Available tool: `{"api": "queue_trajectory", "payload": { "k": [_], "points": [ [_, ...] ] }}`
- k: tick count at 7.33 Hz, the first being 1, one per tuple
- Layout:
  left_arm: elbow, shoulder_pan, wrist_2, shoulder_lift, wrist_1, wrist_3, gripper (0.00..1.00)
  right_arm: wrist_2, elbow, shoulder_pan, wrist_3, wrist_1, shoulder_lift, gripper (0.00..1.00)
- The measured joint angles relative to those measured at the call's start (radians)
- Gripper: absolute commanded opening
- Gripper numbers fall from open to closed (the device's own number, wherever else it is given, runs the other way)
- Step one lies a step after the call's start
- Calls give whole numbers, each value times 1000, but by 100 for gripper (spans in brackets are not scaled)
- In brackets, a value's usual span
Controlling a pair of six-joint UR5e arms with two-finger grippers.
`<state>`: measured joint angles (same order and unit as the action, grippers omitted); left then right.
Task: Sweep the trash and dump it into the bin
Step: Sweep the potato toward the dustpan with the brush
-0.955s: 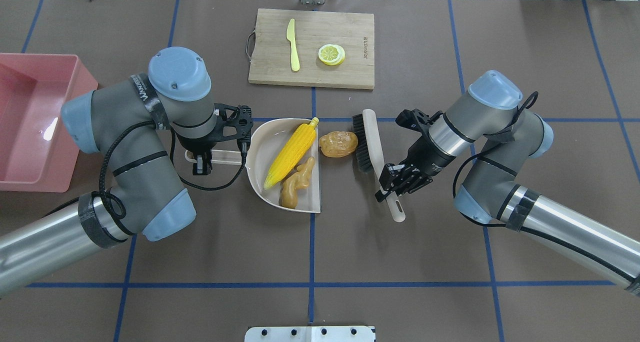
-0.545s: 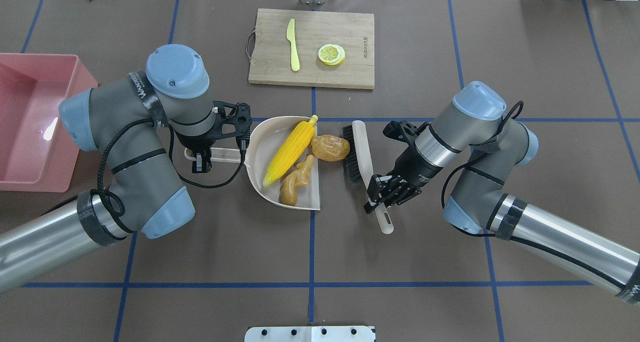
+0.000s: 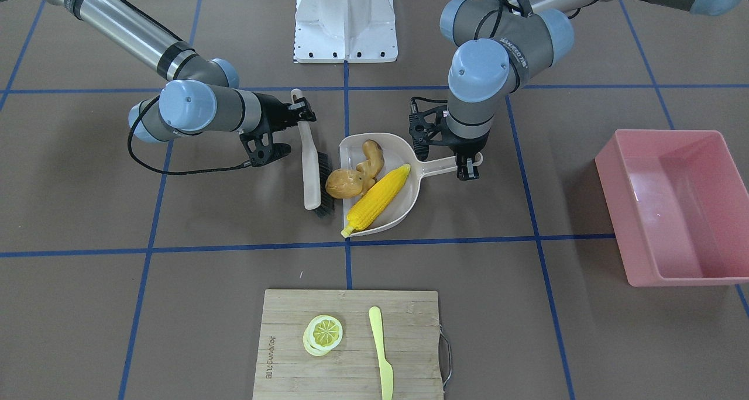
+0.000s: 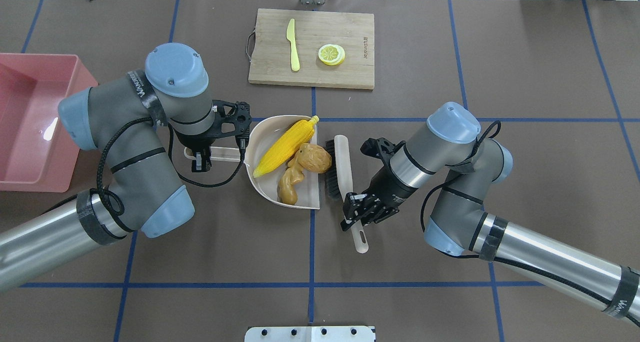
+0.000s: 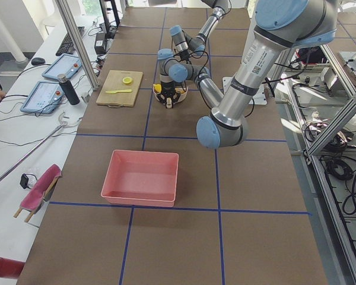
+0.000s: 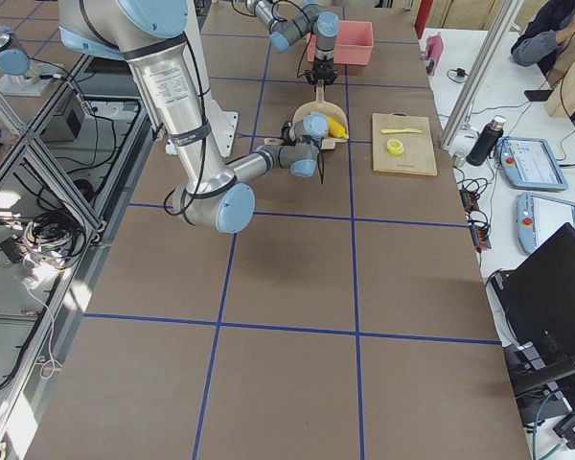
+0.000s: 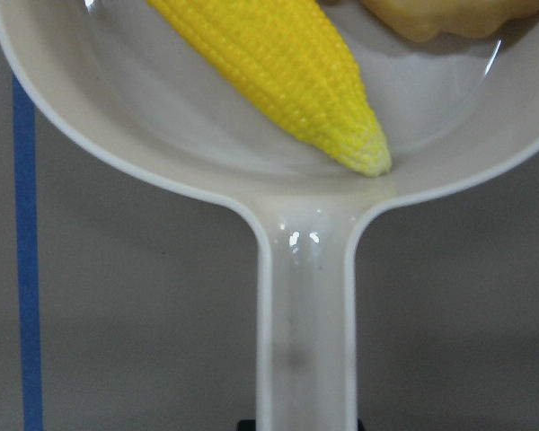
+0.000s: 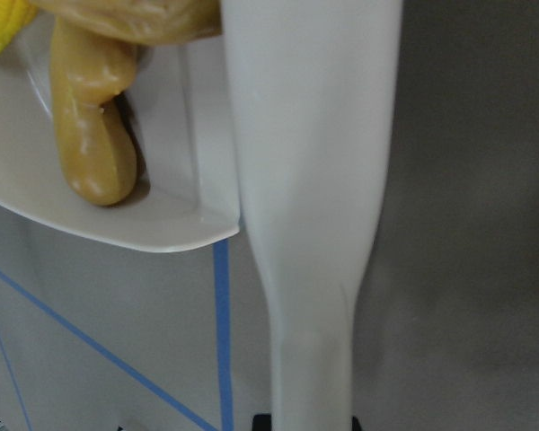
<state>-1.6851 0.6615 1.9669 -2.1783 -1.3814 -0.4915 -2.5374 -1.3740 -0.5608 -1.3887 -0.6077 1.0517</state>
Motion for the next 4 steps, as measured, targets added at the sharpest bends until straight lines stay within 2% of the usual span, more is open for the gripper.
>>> {"api": "queue_trajectory", "payload": {
  "k": [4],
  "points": [
    [-2, 7, 1, 3, -49, 39, 0, 57, -12, 44, -97, -1, -39, 0]
  ]
}}
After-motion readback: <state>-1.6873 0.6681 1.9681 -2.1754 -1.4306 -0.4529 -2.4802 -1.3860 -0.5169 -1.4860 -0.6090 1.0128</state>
